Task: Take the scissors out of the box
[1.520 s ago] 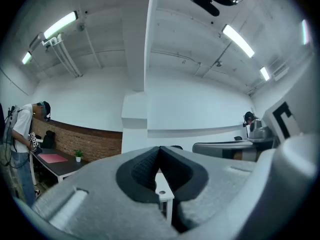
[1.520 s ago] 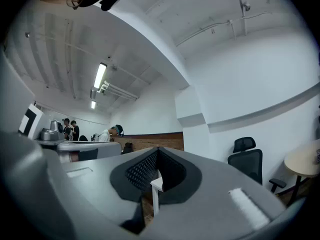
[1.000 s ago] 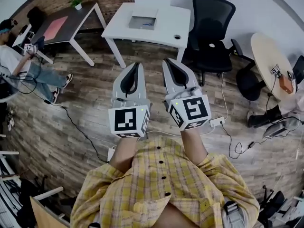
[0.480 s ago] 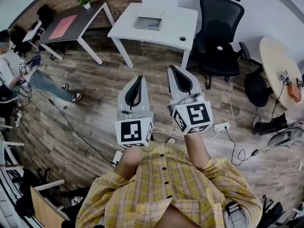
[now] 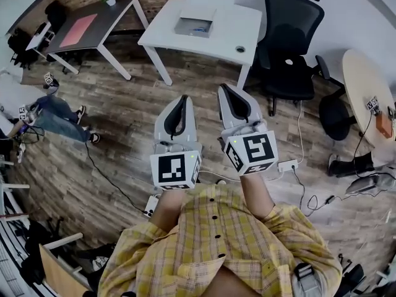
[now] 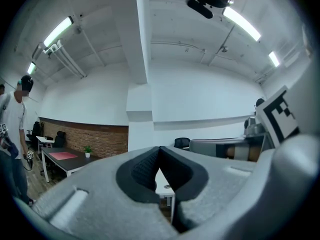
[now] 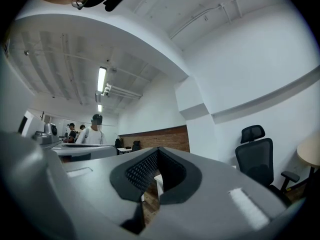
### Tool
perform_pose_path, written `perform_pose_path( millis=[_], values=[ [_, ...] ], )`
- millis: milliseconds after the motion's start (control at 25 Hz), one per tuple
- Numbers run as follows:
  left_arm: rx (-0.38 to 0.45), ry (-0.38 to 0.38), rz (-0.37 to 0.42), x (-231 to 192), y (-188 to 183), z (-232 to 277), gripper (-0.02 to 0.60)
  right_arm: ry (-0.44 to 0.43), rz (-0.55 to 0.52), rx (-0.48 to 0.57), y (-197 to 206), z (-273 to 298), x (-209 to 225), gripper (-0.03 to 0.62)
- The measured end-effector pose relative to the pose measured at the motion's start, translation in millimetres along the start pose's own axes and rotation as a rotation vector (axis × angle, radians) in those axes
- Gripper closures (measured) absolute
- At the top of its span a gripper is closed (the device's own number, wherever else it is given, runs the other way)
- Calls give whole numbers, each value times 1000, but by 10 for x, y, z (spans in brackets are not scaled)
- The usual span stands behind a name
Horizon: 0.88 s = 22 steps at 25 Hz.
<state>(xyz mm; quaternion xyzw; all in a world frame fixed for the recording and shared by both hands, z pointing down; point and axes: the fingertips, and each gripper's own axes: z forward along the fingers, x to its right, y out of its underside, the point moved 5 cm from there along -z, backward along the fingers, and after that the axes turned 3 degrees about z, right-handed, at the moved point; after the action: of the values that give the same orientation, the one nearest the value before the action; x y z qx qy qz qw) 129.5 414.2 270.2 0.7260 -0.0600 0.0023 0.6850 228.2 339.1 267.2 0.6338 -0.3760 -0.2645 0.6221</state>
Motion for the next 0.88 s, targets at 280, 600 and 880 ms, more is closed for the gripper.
perform_pose_path(
  millis=[280, 600, 880],
  values=[
    [13, 18, -11, -498, 57, 713, 579, 21, -9, -1, 15, 813, 197, 589],
    [23, 67, -17, -1209, 13, 1531, 579, 85, -1, -3, -30, 1810, 330, 589],
    [17, 120, -17, -1843, 73, 2191, 578, 154, -5, -11, -3, 2671, 405, 589]
  ],
)
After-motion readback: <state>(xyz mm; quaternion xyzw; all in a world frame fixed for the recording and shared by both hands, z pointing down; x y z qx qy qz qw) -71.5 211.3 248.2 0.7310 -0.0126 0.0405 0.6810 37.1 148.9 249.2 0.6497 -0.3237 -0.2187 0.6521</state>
